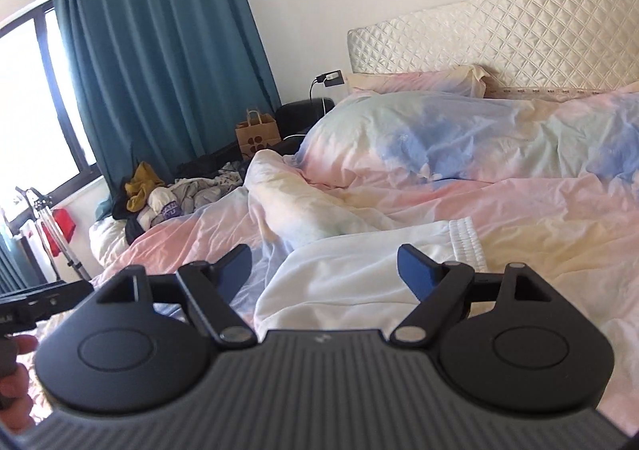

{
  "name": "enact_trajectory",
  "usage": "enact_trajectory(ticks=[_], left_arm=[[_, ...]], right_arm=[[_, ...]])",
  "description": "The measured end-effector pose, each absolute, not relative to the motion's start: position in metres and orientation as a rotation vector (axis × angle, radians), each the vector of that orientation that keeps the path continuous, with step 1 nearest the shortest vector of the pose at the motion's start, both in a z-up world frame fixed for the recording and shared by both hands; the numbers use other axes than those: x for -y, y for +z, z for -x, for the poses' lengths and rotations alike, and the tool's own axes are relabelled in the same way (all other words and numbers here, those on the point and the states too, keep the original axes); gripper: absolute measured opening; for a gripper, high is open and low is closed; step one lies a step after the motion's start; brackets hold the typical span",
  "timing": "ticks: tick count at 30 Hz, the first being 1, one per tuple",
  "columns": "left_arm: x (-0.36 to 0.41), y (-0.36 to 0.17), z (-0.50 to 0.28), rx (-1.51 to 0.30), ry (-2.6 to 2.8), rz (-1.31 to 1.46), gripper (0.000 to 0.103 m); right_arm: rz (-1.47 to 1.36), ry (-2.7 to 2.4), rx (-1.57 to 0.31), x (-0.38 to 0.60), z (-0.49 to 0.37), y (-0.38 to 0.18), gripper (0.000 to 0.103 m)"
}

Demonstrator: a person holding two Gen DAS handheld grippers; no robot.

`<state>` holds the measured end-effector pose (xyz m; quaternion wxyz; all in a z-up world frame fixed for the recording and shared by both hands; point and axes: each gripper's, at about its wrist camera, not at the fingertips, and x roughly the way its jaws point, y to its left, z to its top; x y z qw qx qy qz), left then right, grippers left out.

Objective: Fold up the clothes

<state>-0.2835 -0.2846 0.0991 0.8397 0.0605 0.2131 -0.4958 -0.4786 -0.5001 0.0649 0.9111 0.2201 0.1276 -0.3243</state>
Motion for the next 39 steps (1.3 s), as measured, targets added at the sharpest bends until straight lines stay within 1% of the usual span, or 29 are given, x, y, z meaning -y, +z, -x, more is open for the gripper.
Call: enact_trajectory(ticks=[8, 12, 15, 20, 39], left_arm=[[0.227, 0.083, 0.304, -0.433, -0.988, -0.132, 0.103], [0.209, 0.070, 0.303, -0.447, -0.983, -0.130, 0.103], [0.205, 0.060, 0.304, -0.461, -0.986, -0.153, 0.103], [0.203, 0.061, 0.305, -0.451, -0.979, -0.162, 0.103], [0.209, 0.059, 0.306, -0.477, -0.989, -0.182, 0.103]], right_arm=[[-0.350, -0.714, -0.322, 0.423, 0.465, 0.053, 0.082], [-0.361, -0.726, -0.337, 0.404, 0.464, 0.041, 0.082], [-0.367, -0.767, -0.358, 0.396, 0.462, 0.031, 0.082], [-0.340, -0.803, -0.388, 0.384, 0.462, 0.022, 0.082], [-0.322, -0.835, -0.414, 0.382, 0.463, 0.020, 0.082]])
